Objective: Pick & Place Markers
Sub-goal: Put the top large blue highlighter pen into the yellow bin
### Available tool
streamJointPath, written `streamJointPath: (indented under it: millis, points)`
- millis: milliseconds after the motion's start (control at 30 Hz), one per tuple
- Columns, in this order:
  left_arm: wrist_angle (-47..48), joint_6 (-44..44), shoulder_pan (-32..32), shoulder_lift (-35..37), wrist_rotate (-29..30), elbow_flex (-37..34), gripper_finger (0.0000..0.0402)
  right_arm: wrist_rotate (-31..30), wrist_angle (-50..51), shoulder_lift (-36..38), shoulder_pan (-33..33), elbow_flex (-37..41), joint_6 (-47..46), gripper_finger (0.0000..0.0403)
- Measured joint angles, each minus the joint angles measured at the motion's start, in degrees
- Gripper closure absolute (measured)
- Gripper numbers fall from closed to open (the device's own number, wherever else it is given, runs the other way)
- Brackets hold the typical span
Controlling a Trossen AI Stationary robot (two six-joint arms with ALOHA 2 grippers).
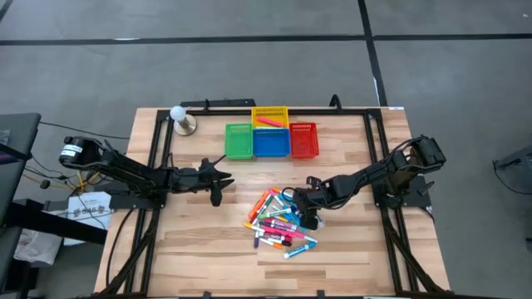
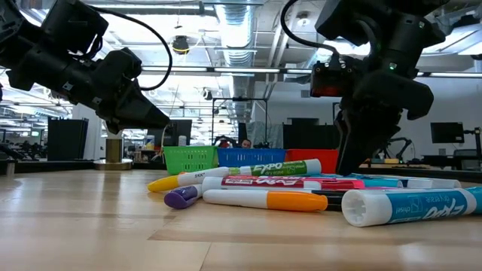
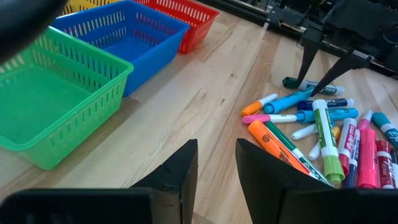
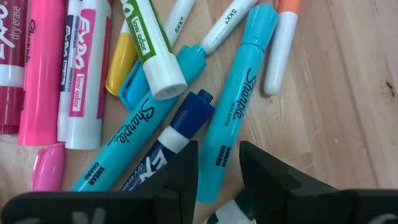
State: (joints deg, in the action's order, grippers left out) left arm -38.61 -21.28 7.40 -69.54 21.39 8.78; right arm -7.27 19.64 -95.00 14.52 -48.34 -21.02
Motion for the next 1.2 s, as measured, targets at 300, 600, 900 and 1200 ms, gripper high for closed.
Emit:
streamJointPath:
  millis: [300,600,900,1200]
  points:
    - [0.0,0.02,0.02,0.0,-0.02,0.0,0.0293,0.94,0.05,-1.29,0.0,0.05,-0.02,0.0295]
    - [-0.02,0.02,0.02,-0.02,-0.02,-0.07,0.0293,0.46,-0.79,-6.45,0.07,-0.42,-0.02,0.0295]
    - [-0.02,0.02,0.02,-0.02,-0.02,-0.07,0.0293,0.0,-1.64,-3.35,0.04,0.15,-0.02,0.0296]
    - [0.0,0.02,0.02,0.0,0.0,-0.07,0.0293,-0.33,-1.8,1.15,-0.15,0.2,-0.01,0.0326]
